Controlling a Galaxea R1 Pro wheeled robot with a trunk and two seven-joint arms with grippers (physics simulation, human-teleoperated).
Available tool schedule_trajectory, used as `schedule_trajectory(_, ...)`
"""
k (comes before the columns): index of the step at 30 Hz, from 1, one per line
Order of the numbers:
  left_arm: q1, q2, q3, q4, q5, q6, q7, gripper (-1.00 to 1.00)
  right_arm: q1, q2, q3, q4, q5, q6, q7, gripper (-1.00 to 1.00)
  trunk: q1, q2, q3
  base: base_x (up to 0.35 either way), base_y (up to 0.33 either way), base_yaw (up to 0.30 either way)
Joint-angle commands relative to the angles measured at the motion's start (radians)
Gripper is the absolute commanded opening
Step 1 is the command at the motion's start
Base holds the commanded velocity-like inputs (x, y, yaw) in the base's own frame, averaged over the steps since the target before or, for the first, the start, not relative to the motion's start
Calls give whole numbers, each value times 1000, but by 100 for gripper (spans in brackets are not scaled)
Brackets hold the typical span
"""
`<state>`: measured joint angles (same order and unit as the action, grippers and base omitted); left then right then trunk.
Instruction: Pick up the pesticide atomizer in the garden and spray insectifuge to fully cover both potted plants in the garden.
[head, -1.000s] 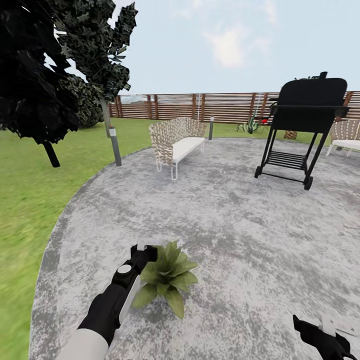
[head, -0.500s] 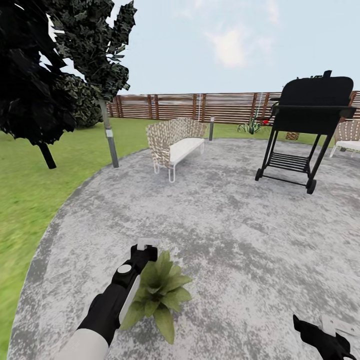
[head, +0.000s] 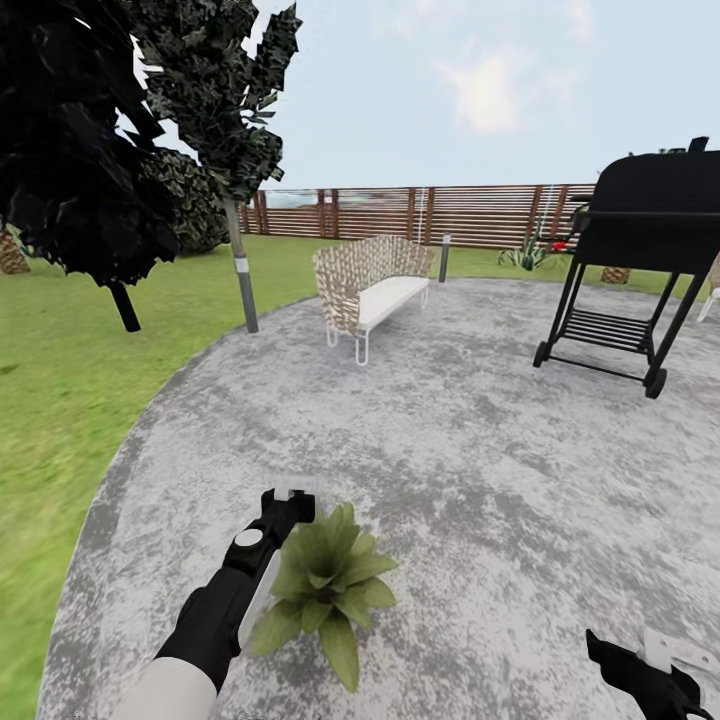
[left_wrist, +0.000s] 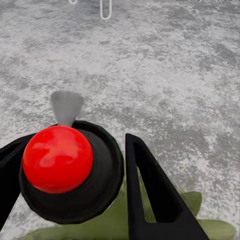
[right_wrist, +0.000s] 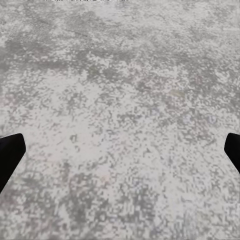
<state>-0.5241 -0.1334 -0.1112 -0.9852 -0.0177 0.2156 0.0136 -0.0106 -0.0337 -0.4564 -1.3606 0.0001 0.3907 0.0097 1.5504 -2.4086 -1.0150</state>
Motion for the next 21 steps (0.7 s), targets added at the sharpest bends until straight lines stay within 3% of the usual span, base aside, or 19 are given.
schedule_trajectory(1,-1,0,-1,-1,-2,5,2,-100,0,0,-1,-2,0,6,1,100,0,0,-1,0,0,283)
schedule_trajectory(6,-1,0,-2,-1,-2,5,2,-100,0,0,-1,-1,0,5,1,100,0,0,-1,0,0,129)
schedule_trajectory(21,-1,0,-2,-1,-2,5,2,-100,0,0,-3,-2,0,5,1,100,0,0,-1,9,-11,17)
